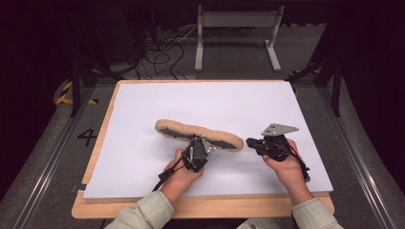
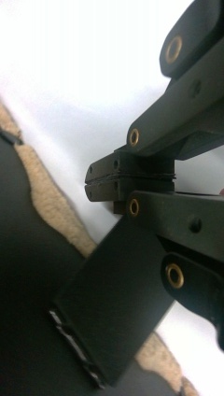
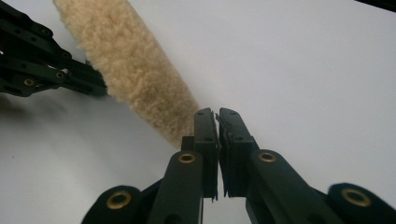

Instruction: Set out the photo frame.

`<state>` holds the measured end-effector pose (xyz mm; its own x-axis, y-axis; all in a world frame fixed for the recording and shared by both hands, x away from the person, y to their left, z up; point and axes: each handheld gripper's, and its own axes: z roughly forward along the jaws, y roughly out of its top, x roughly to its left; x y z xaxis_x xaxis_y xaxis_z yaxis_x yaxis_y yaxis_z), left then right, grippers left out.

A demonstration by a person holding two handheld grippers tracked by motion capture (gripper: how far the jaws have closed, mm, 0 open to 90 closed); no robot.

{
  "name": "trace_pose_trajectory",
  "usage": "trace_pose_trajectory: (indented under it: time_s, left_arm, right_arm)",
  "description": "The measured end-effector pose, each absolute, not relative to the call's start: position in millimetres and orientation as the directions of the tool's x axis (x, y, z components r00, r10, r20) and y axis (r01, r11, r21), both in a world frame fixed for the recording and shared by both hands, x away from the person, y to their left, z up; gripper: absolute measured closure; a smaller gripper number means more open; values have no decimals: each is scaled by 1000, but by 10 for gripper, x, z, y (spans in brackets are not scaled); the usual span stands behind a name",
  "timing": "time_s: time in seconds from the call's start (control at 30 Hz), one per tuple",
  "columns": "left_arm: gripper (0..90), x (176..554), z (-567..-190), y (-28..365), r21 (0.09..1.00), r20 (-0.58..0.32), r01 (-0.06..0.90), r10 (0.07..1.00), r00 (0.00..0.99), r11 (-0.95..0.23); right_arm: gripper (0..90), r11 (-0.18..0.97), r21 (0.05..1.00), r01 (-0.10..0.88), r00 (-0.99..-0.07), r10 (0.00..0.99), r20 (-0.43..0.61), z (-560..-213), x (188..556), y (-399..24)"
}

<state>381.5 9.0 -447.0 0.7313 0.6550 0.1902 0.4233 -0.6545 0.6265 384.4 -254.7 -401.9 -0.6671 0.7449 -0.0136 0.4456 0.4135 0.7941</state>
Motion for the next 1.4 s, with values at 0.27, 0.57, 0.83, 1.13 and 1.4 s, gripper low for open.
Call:
trace_pose_trajectory:
  time_s: [0.27,0.57,0.83,1.13,1.4]
  left_arm:
    - [870,3708,-4363,359,649,126,453,674,728,-611]
    - [864,3665,-4266,659,681,74,481,705,705,-552]
    - [865,3696,-4227,828,700,43,504,734,678,-507]
    - [868,3692,-4205,917,708,23,517,747,664,-481]
    - [897,3695,-4208,963,706,-3,531,747,665,-470]
  right_arm:
    - [885,451,777,440,-682,730,-38,-4073,3925,-2434]
    - [900,508,748,427,-716,695,-63,-4032,3861,-2388]
    - [900,543,728,418,-746,663,-66,-4006,3757,-2323]
    - [900,582,714,391,-791,608,-63,-3996,3601,-2188]
    - [900,625,702,341,-846,529,-61,-4018,3468,-1942]
